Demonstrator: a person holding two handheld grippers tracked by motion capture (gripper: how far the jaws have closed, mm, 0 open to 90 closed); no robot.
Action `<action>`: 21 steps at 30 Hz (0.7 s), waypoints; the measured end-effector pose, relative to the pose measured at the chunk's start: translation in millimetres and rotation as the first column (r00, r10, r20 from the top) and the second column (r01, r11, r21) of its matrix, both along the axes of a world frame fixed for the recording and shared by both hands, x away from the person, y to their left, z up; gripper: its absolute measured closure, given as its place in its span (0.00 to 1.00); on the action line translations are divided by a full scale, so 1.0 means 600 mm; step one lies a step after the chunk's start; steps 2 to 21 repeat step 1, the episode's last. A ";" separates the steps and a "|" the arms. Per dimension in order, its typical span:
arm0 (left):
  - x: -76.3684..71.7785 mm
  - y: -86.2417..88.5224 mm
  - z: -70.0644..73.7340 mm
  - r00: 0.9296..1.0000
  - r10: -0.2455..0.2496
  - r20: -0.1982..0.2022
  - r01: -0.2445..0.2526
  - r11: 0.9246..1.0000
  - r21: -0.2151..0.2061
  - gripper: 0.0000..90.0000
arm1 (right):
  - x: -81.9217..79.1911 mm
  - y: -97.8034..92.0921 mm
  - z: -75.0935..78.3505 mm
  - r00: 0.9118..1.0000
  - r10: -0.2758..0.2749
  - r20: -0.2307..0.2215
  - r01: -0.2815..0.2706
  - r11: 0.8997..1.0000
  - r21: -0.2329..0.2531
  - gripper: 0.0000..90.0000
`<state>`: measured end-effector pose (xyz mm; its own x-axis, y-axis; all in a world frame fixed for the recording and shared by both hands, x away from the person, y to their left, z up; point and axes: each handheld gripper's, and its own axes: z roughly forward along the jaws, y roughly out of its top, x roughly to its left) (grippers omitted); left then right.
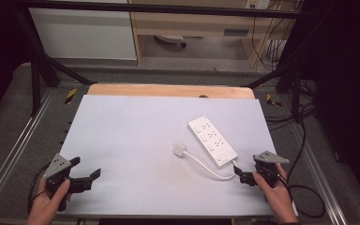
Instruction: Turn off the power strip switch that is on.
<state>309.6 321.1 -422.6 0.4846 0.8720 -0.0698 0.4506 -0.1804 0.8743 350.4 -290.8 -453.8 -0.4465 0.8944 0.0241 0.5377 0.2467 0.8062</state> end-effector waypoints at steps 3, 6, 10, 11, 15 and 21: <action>0.000 0.000 0.000 1.000 0.001 0.000 -0.001 1.000 0.000 0.06 | -0.002 -0.002 0.001 1.000 -0.021 -0.005 0.021 1.000 -0.003 0.06; 0.000 0.000 0.000 1.000 0.001 0.000 -0.001 1.000 0.000 0.06 | -0.002 -0.002 0.001 1.000 -0.021 -0.005 0.021 1.000 -0.003 0.06; 0.000 0.000 0.000 1.000 0.001 0.000 -0.001 1.000 0.000 0.06 | -0.002 -0.002 0.001 1.000 -0.021 -0.005 0.021 1.000 -0.003 0.06; 0.000 0.000 0.000 1.000 0.001 0.000 -0.001 1.000 0.000 0.06 | -0.002 -0.002 0.001 1.000 -0.021 -0.005 0.021 1.000 -0.003 0.06; 0.000 0.000 0.000 1.000 0.001 0.000 -0.001 1.000 0.000 0.06 | -0.002 -0.002 0.001 1.000 -0.021 -0.005 0.021 1.000 -0.003 0.06; 0.000 0.000 0.000 1.000 0.001 0.000 -0.001 1.000 0.000 0.06 | -0.002 -0.002 0.001 1.000 -0.021 -0.005 0.021 1.000 -0.003 0.06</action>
